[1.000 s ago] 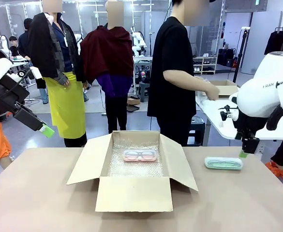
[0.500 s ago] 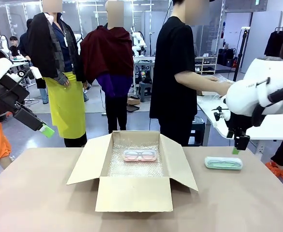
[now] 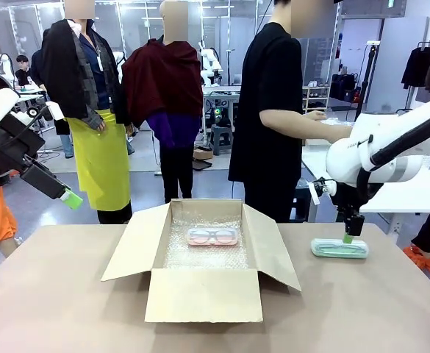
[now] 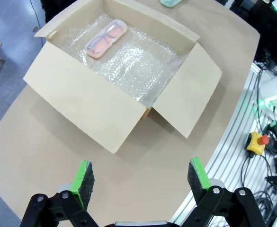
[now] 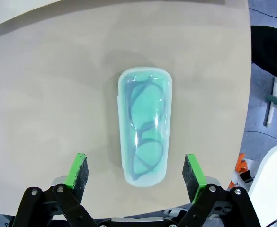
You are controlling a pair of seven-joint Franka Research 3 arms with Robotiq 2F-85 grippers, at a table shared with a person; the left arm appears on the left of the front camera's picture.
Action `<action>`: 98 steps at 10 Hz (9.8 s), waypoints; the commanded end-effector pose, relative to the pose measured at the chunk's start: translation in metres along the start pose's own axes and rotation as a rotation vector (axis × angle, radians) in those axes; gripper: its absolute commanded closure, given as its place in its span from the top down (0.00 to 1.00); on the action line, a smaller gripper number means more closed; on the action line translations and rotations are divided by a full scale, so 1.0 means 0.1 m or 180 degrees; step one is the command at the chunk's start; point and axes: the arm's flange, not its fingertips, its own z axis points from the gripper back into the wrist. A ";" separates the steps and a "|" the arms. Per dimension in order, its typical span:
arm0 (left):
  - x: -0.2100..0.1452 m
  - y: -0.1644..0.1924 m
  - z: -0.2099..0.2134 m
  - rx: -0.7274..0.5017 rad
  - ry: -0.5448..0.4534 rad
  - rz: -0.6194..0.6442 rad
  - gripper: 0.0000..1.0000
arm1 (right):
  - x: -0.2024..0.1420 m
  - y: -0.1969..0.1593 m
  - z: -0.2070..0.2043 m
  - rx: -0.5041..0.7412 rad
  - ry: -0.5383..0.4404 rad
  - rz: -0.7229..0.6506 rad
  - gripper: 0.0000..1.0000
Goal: Pack the glasses set securely to prepare it for shipping.
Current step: Put the Glasses case from the right side of the table into the Package Box, then position the Package Box on the left side of the table.
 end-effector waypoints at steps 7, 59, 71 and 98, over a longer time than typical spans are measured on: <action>-0.01 0.00 0.02 -0.0063 -0.0038 -0.0030 1.00 | -0.07 -0.25 -0.50 0.0086 -0.0172 0.0002 1.00; -0.01 0.00 0.02 -0.0063 -0.0038 -0.0030 1.00 | 3.60 1.02 -0.46 0.0201 -0.0122 0.0268 1.00; -0.01 0.00 0.02 -0.0063 -0.0038 -0.0030 1.00 | 3.60 1.02 -0.46 0.0201 -0.0122 0.0268 1.00; -0.27 1.88 -0.98 -0.1166 -0.0164 0.2667 1.00 | 0.26 1.61 1.46 -0.0457 -0.0972 -0.3315 1.00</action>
